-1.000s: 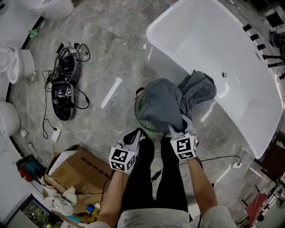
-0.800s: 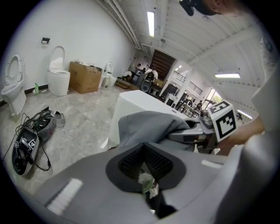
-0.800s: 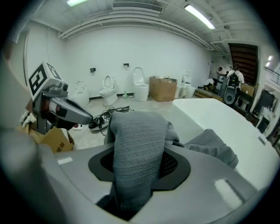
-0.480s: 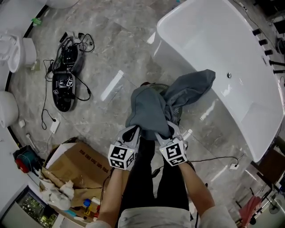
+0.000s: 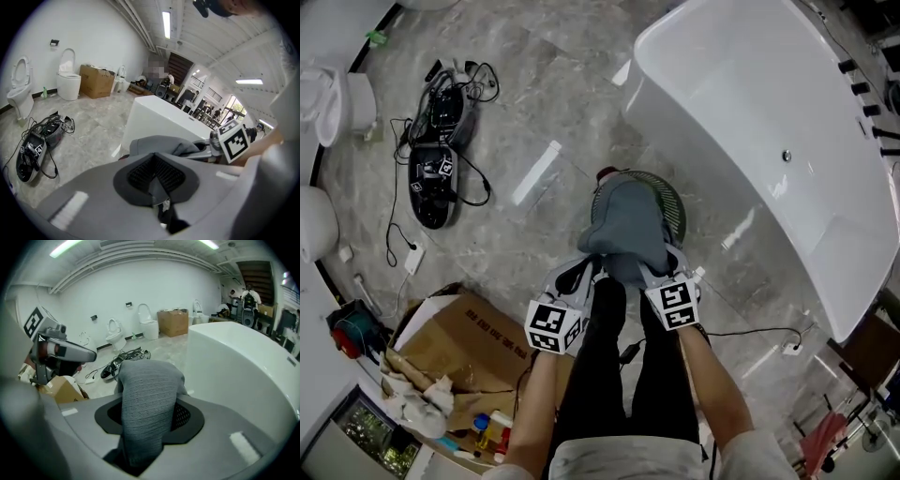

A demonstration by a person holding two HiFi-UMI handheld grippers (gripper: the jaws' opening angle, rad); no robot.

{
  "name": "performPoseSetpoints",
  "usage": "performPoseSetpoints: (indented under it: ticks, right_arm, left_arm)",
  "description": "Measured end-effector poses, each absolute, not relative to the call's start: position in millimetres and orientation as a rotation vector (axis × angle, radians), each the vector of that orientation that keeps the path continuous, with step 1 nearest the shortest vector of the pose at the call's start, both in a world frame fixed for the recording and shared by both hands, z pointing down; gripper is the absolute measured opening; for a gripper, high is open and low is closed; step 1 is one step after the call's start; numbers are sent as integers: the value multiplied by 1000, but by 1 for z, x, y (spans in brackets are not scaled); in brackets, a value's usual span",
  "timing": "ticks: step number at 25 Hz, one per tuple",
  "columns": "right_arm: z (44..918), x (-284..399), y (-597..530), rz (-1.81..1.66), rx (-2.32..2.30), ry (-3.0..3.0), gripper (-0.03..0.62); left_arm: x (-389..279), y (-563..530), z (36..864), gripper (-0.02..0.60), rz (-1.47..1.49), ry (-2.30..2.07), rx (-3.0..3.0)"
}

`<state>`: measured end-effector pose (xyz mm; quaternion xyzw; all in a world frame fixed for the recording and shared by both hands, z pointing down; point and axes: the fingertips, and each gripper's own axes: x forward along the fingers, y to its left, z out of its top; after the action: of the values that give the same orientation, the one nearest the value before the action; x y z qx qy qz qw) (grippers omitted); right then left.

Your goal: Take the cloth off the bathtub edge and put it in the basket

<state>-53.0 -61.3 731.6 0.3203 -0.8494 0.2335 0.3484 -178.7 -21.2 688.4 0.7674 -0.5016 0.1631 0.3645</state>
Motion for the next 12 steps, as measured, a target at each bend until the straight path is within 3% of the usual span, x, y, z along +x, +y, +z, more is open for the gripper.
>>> performPoseSetpoints:
  ticks: [12]
  right_arm:
    - [829, -10, -89, 661, 805, -2035, 170]
  left_arm:
    - [-147, -12, 706, 57, 412, -1297, 1947]
